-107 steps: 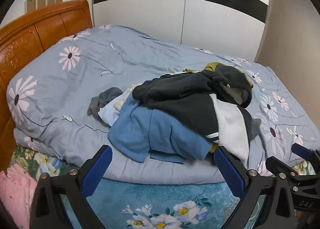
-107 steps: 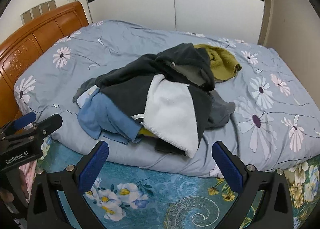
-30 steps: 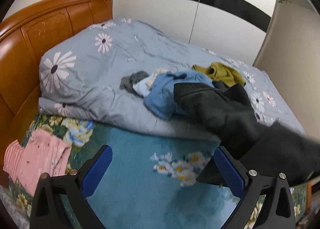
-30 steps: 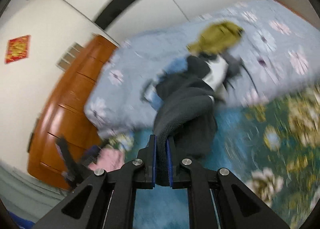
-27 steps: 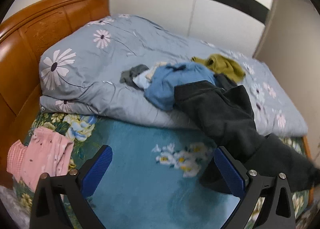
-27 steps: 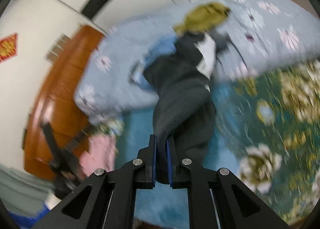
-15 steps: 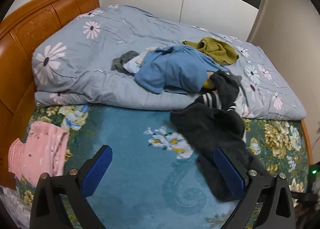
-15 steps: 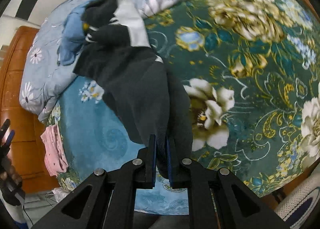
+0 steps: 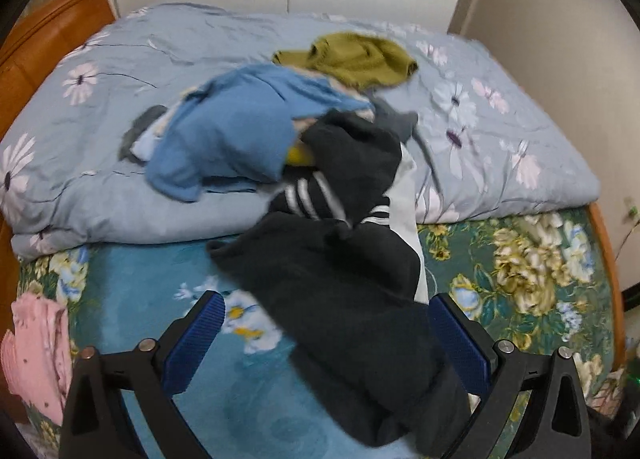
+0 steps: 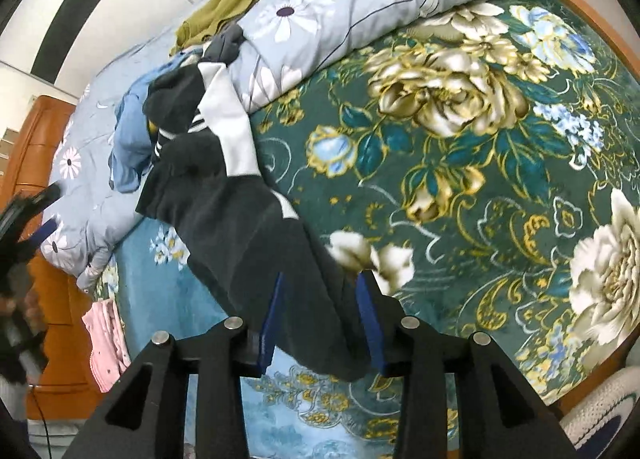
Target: Fold clothes
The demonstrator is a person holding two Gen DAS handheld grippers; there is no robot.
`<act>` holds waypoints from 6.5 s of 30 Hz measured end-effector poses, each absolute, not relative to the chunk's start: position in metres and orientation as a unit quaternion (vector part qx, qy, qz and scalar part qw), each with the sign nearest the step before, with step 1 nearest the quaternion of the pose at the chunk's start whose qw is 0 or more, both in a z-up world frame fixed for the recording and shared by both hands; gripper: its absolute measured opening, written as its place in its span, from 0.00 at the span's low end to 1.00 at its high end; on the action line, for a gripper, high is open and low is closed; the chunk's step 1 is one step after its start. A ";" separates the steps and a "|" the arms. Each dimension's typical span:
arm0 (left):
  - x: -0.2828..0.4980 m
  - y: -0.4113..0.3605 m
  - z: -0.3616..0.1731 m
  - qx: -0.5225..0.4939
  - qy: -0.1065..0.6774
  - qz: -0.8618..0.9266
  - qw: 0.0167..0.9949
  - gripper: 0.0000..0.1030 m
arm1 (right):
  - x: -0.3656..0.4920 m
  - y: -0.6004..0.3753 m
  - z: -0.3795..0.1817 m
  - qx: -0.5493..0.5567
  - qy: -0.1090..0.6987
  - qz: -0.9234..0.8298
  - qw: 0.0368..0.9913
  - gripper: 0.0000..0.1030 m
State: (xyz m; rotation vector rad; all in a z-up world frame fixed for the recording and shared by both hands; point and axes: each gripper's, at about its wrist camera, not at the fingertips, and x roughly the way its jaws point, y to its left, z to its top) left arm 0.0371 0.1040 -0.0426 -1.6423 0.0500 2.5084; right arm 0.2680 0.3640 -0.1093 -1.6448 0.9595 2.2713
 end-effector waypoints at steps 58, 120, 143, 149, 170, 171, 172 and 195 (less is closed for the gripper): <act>0.133 -0.225 -0.137 -0.599 -0.140 0.763 -0.197 0.11 | 0.177 0.232 -0.094 -0.611 0.203 0.765 -0.017 0.40; -0.029 -0.201 -0.069 -0.499 -0.095 0.846 -0.159 0.13 | -0.017 0.330 -0.105 -0.527 0.314 0.783 0.099 0.00; 0.028 -0.177 -0.025 -0.493 -0.106 0.849 -0.158 0.13 | -0.031 0.211 -0.182 -0.617 0.289 0.727 -0.080 0.40; 0.041 -0.203 -0.039 -0.506 -0.112 0.837 -0.177 0.13 | -0.079 0.144 -0.213 -0.657 0.152 0.730 -0.110 0.40; 0.035 -0.185 0.012 -0.467 -0.139 0.863 -0.133 0.13 | -0.064 0.225 -0.186 -0.618 0.184 0.764 0.015 0.00; 0.034 -0.179 0.017 -0.464 -0.137 0.866 -0.127 0.13 | -0.058 0.241 -0.179 -0.610 0.195 0.768 0.025 0.00; 0.032 -0.174 0.021 -0.461 -0.134 0.869 -0.121 0.13 | -0.052 0.257 -0.172 -0.602 0.205 0.771 0.036 0.00; 0.058 -0.204 0.012 -0.479 -0.133 0.848 -0.184 0.16 | 0.042 0.334 -0.289 -0.495 0.566 0.646 0.130 0.50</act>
